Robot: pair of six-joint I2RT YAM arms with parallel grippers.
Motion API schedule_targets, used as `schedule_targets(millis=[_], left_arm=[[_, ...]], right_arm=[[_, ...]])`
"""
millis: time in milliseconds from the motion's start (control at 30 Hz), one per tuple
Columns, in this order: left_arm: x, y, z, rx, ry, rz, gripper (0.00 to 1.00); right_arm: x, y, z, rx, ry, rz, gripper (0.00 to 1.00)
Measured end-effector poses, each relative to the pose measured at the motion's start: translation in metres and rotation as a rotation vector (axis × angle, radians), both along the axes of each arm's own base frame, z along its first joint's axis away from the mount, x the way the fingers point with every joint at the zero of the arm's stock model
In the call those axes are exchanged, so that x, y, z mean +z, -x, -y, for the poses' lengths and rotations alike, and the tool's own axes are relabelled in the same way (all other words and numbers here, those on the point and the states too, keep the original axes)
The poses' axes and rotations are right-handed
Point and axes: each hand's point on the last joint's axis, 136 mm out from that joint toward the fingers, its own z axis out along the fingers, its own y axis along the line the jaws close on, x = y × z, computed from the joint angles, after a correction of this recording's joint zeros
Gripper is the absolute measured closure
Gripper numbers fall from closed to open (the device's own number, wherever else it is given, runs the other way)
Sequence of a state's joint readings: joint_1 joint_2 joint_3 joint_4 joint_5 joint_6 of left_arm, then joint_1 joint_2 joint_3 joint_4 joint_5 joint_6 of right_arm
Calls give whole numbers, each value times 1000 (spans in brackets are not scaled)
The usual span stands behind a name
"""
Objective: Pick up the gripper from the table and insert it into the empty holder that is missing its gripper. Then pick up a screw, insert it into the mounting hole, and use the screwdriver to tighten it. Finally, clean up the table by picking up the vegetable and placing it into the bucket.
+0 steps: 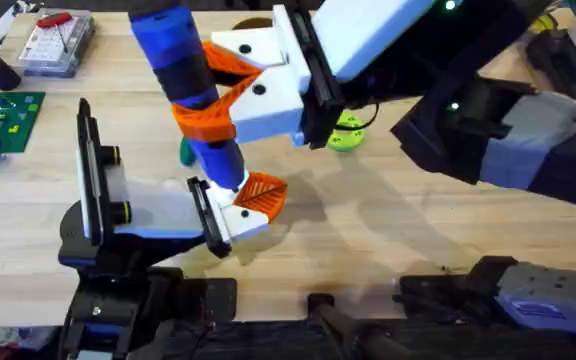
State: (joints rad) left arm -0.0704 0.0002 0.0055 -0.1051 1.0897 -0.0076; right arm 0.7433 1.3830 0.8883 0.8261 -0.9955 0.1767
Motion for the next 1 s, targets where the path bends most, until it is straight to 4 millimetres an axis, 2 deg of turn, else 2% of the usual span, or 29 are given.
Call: schedule_targets(millis=[1000], left_arm=[[0,1,1,-8,1,-1,996]], right_arm=[[-4,-1,-1,-1,14,-2,975]])
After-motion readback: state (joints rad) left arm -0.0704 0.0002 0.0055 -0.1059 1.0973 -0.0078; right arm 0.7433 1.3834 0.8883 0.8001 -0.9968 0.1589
